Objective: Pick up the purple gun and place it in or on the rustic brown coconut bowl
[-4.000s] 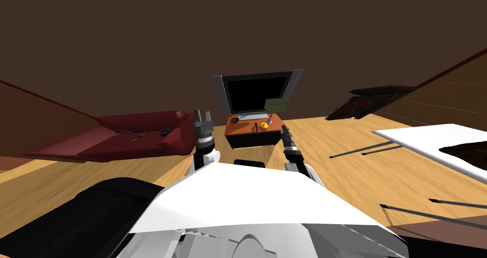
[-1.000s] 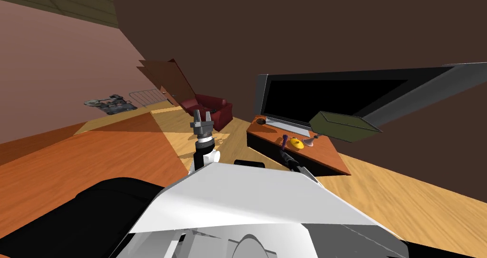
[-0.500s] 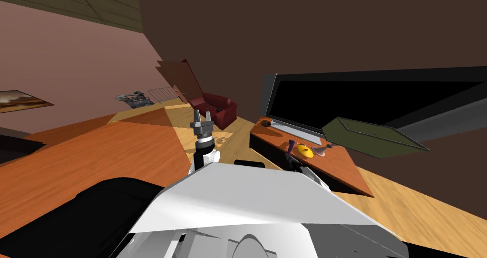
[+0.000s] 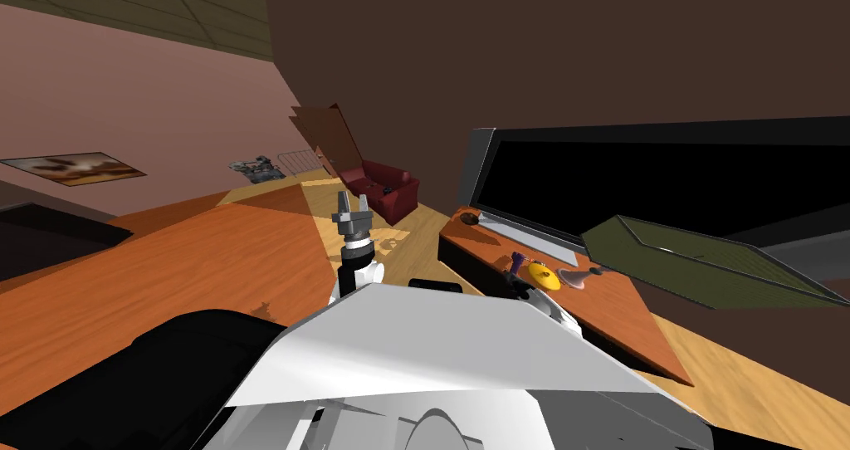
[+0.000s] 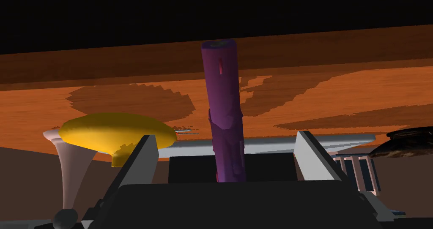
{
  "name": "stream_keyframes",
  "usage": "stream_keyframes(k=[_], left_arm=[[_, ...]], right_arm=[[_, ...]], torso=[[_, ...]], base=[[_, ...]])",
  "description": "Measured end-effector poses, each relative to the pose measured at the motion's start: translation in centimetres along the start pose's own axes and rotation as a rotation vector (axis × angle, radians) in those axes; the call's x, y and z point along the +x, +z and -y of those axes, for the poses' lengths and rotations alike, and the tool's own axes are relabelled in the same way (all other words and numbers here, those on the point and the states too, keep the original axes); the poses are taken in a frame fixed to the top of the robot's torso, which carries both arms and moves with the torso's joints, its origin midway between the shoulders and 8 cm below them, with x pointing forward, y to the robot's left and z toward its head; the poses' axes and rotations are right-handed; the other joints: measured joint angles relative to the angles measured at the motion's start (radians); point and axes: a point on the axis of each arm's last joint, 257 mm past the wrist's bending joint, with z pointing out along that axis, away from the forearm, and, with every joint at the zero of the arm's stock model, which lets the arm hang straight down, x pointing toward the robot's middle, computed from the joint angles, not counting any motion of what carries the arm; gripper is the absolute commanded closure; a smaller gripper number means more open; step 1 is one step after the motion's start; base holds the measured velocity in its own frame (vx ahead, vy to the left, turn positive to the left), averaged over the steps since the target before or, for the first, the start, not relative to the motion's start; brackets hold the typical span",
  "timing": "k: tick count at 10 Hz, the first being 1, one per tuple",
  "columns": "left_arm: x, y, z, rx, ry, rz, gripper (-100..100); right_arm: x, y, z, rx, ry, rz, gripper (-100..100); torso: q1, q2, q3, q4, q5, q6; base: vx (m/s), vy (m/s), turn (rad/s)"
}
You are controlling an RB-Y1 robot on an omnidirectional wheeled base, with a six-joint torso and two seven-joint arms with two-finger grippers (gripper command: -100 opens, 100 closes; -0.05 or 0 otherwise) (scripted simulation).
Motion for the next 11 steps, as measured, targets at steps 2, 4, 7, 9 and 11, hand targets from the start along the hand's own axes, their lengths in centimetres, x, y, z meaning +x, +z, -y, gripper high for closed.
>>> stream_keyframes(k=[2, 4, 7, 9, 11], left_arm=[[0.0, 0.0, 0.0, 0.000, 0.000, 0.000, 0], [0.0, 0.0, 0.0, 0.000, 0.000, 0.000, 0], [0.0, 0.0, 0.0, 0.000, 0.000, 0.000, 0], [0.0, 0.0, 0.0, 0.000, 0.000, 0.000, 0], [0.0, 0.0, 0.0, 0.000, 0.000, 0.000, 0]], right_arm=[[-0.9, 0.4, 2.0, 0.049, -0.021, 0.003, -100], [-1.4, 0.6, 3.3, 0.082, -0.032, 0.006, 0], [-1.4, 1.1, 3.1, 0.083, -0.031, 0.010, -100], [-1.2, 1.5, 2.9, 0.081, -0.030, 0.012, -100], [-0.9, 2.0, 2.6, 0.080, -0.031, 0.012, -100]], torso=[[-0.001, -0.001, -0.001, 0.000, 0.000, 0.000], [0.000, 0.001, 0.000, 0.000, 0.000, 0.001], [0.000, 0.004, 0.002, 0.001, 0.000, 0.001], [0.000, 0.004, 0.002, 0.001, 0.000, 0.001], [0.000, 0.004, 0.002, 0.001, 0.000, 0.001]], base=[[0.082, -0.018, 0.143], [0.021, -0.006, 0.011], [0.005, -0.023, 0.002], [0.006, -0.023, 0.001], [0.007, -0.019, 0.002]])
